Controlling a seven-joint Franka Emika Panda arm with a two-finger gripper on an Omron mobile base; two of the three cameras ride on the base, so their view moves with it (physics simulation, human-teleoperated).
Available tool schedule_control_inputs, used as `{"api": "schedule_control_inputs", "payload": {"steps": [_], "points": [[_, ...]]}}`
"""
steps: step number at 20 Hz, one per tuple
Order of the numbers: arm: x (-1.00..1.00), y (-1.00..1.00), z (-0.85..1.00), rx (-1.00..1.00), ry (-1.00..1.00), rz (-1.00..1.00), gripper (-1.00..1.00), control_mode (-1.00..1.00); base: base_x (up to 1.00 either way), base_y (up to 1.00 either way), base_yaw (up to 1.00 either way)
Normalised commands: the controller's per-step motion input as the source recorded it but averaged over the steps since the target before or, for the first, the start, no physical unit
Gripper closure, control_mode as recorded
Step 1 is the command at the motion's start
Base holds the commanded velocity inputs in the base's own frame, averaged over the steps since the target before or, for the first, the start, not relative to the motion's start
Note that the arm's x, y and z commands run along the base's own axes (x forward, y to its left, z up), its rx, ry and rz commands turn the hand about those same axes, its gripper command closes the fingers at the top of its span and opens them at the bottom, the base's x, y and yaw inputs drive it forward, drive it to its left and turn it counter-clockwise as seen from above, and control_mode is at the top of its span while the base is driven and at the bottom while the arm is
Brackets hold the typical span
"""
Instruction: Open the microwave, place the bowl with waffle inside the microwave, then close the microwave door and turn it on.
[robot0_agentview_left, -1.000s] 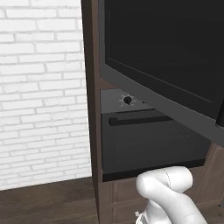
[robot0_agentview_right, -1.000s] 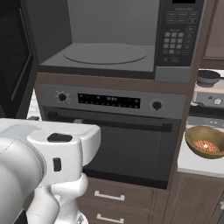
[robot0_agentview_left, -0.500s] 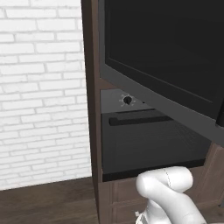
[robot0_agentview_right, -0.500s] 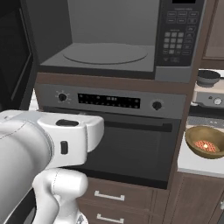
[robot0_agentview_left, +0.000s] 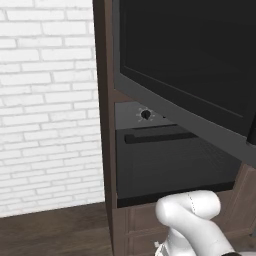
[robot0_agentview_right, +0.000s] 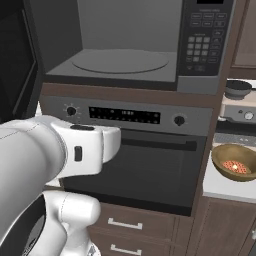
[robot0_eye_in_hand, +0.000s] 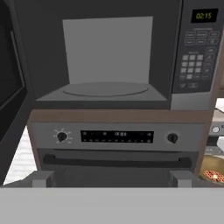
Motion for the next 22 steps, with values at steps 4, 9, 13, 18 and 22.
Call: {"api": "schedule_control_inputs", "payload": {"steps": [4, 9, 13, 18, 22], "points": [[0.11, 0.00, 0.00, 0.00, 0.13, 0.00, -1.00, -1.00, 0.00, 0.00, 0.00], [0.00, 0.03, -0.04, -0.01, 0.00, 0.00, -1.00, -1.00, 0.00, 0.00, 0.00], [0.14, 0.26, -0.36, 0.04, 0.00, 0.32, -1.00, -1.00, 0.00, 0.00, 0.00], [0.40, 0.16, -0.15, 0.15, -0.01, 0.54, -1.00, -1.00, 0.00, 0.00, 0.00], [0.36, 0.15, 0.00, 0.11, -0.07, 0.46, -1.00, -1.00, 0.00, 0.00, 0.00]]}}
